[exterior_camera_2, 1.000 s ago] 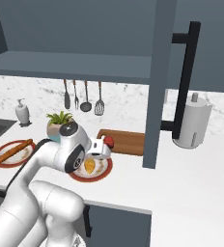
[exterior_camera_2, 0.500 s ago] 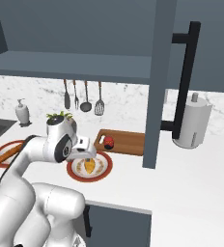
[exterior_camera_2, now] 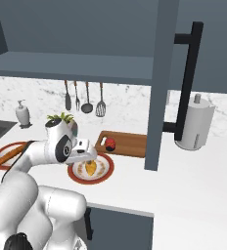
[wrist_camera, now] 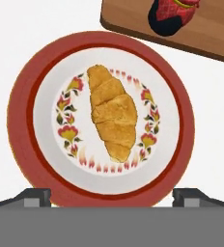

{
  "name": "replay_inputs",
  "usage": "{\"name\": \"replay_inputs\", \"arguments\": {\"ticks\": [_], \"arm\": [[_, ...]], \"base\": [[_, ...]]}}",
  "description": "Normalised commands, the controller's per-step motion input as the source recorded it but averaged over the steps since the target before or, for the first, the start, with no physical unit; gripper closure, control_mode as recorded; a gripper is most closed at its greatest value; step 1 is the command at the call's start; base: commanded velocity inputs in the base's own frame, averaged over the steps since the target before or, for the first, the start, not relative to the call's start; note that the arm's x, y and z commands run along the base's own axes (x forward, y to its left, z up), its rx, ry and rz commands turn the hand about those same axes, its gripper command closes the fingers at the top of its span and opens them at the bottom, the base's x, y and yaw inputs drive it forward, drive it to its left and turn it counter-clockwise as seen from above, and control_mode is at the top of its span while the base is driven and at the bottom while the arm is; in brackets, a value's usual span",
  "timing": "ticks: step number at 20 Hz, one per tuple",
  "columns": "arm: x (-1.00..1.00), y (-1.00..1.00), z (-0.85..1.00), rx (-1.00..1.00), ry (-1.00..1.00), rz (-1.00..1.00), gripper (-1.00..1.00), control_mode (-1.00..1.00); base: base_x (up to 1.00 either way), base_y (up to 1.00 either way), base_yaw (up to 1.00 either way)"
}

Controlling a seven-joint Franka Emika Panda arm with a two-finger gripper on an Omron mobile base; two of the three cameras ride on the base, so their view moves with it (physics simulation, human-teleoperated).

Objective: From the different types of pastries on the counter, select a croissant and place it on the cutting board. Then retrieve a jar of jam from the cabinet and place it alongside the croissant on the cutting board.

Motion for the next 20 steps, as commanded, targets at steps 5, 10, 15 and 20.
{"name": "replay_inputs", "arguments": {"ticks": [5, 10, 15, 20], "arm": [[0.34, 0.0, 0.29, 0.18, 0.0, 0.0, -1.0, -1.0], [0.3, 0.0, 0.13, 0.08, 0.0, 0.01, -1.0, -1.0], [0.1, 0.0, -0.15, 0.0, -0.01, 0.0, -1.0, -1.0], [0.02, -0.01, -0.16, 0.01, 0.0, 0.0, -1.0, -1.0]], "base": [[0.0, 0.0, 0.0], [0.0, 0.0, 0.0], [0.0, 0.0, 0.0], [0.0, 0.0, 0.0]]}}
